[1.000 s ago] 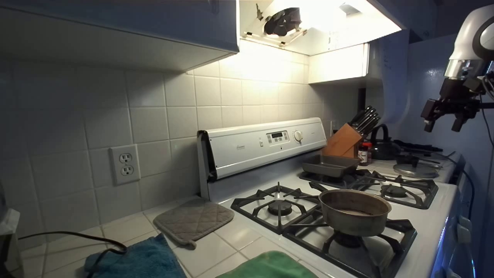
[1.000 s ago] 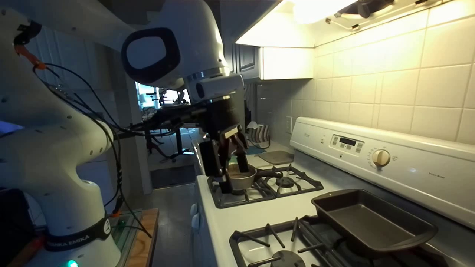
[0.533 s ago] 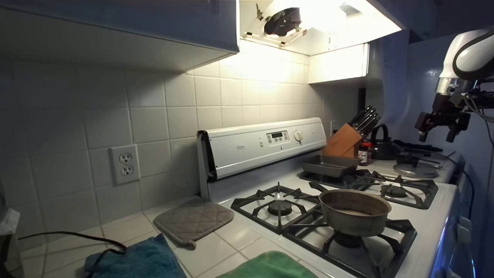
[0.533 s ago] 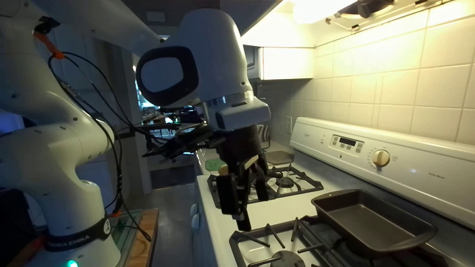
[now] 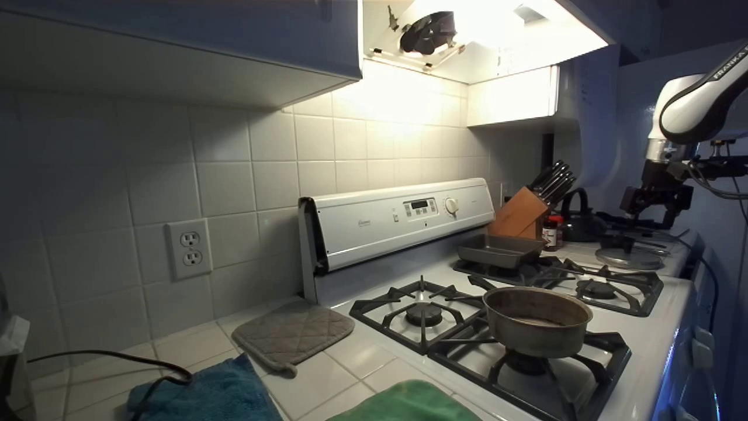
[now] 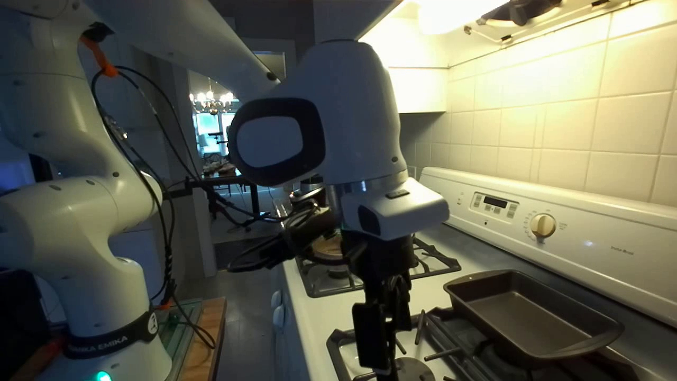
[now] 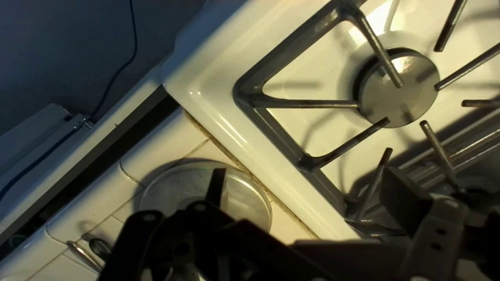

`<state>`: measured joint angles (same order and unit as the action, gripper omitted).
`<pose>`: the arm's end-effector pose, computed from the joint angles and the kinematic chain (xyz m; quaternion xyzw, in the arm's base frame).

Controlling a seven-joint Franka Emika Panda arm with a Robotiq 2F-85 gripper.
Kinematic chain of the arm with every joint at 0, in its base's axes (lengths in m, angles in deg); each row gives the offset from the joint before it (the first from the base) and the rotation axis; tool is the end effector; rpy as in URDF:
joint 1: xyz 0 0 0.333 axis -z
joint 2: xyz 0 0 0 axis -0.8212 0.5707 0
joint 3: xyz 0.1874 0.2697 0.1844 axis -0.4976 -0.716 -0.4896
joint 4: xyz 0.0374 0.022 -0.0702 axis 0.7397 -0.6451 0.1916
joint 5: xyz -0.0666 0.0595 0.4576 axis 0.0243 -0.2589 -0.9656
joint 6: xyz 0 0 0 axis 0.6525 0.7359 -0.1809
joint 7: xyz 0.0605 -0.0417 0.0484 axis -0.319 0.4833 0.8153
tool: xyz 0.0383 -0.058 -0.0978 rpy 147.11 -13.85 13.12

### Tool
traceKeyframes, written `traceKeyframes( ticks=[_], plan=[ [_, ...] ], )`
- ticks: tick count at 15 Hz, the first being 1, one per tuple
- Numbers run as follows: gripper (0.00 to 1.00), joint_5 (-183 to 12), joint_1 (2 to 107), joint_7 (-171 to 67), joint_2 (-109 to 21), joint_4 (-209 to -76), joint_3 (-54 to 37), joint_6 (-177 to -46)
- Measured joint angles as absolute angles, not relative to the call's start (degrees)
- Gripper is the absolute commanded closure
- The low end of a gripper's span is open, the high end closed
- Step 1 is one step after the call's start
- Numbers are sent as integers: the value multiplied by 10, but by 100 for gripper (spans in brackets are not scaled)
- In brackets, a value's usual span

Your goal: Cover the pot

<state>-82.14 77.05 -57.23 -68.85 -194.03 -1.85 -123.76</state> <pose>0.4339 -0.2766 0.3412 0.9424 -0.3208 0.0866 0.0388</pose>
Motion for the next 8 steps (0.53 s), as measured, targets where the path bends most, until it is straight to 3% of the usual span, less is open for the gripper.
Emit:
traceKeyframes(
  ticks=[8],
  plan=[
    [0,-818,769,-591,-640,-1893,8,-1240]
  ],
)
